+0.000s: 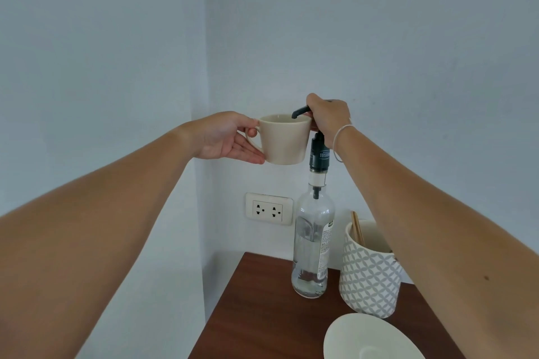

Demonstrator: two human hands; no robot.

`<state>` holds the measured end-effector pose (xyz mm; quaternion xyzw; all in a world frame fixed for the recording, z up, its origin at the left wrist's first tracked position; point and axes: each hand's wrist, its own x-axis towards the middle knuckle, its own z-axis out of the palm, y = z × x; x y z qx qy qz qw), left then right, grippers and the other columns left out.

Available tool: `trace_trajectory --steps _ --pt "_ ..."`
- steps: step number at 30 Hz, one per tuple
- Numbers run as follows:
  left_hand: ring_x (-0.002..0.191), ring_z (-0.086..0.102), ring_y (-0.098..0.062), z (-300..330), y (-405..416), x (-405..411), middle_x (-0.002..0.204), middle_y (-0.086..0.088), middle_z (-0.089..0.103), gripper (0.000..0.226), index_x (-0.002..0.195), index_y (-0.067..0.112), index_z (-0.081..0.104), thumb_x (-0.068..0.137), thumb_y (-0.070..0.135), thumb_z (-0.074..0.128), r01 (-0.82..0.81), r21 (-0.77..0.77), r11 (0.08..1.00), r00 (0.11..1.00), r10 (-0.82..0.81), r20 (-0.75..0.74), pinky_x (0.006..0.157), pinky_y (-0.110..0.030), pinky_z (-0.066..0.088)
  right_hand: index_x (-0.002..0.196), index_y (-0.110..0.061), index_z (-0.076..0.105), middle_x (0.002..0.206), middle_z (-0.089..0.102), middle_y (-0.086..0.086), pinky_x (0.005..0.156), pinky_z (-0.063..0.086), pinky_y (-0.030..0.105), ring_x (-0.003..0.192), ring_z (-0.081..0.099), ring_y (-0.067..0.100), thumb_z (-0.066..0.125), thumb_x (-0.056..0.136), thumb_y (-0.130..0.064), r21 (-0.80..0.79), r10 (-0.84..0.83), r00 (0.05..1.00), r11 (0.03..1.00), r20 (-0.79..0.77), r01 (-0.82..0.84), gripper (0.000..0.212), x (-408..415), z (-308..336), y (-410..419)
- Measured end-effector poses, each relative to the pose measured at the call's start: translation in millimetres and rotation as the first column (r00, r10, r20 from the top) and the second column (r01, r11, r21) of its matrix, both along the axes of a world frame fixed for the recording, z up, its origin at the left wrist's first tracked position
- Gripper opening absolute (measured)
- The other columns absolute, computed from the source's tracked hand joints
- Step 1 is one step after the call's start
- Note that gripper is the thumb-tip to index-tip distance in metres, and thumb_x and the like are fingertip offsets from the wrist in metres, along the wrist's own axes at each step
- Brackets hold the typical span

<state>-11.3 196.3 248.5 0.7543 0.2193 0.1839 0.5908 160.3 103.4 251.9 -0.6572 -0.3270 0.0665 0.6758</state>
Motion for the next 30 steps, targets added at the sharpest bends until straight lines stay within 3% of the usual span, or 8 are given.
trace_trajectory --steps 9,13,20,30 --pt "0.085 0.071 -0.035 -2 -2 2 0.095 -0.037 0.064 0.032 0.067 0.009 0.045 0.094 0.025 0.045 0.002 -0.004 1.000 1.000 -0.002 -0.005 0.076 -0.033 0.059 0.054 -0.016 0.047 0.062 0.055 0.003 0.064 0.041 0.030 0.054 0.045 0.020 0.051 0.068 -0.025 0.015 0.023 0.999 1.000 -0.042 -0.023 0.017 1 -1 -6" --pt "0.085 0.071 -0.036 -1 -4 5 0.095 -0.037 0.064 0.032 0.066 0.008 0.045 0.094 0.025 0.045 0.008 -0.009 1.000 1.000 -0.008 -0.004 0.077 -0.034 0.059 0.065 -0.012 0.050 0.065 0.060 0.004 0.052 0.038 0.024 0.046 0.042 0.016 0.052 0.075 -0.025 0.048 0.095 0.990 0.995 -0.105 -0.090 0.017 3 6 -9" --pt "0.086 0.071 -0.036 6 -2 5 0.091 -0.035 0.066 0.032 0.066 0.008 0.046 0.094 0.025 0.045 -0.003 0.009 1.000 1.000 0.003 0.002 0.076 -0.034 0.059 0.071 -0.010 0.054 0.086 0.063 0.009 0.059 0.045 0.027 0.061 0.052 0.022 0.051 0.076 -0.032 -0.013 0.110 0.988 0.994 -0.104 -0.112 0.023 1 14 -7" --pt "0.085 0.071 -0.036 9 2 8 0.093 -0.037 0.065 0.032 0.066 0.009 0.046 0.094 0.025 0.044 0.001 0.009 1.000 1.000 -0.001 0.019 0.076 -0.034 0.059 0.072 -0.009 0.060 0.082 0.069 0.006 0.051 0.047 0.023 0.055 0.056 0.020 0.051 0.073 -0.026 0.046 0.107 0.987 0.994 -0.122 -0.102 0.019 3 16 -3"
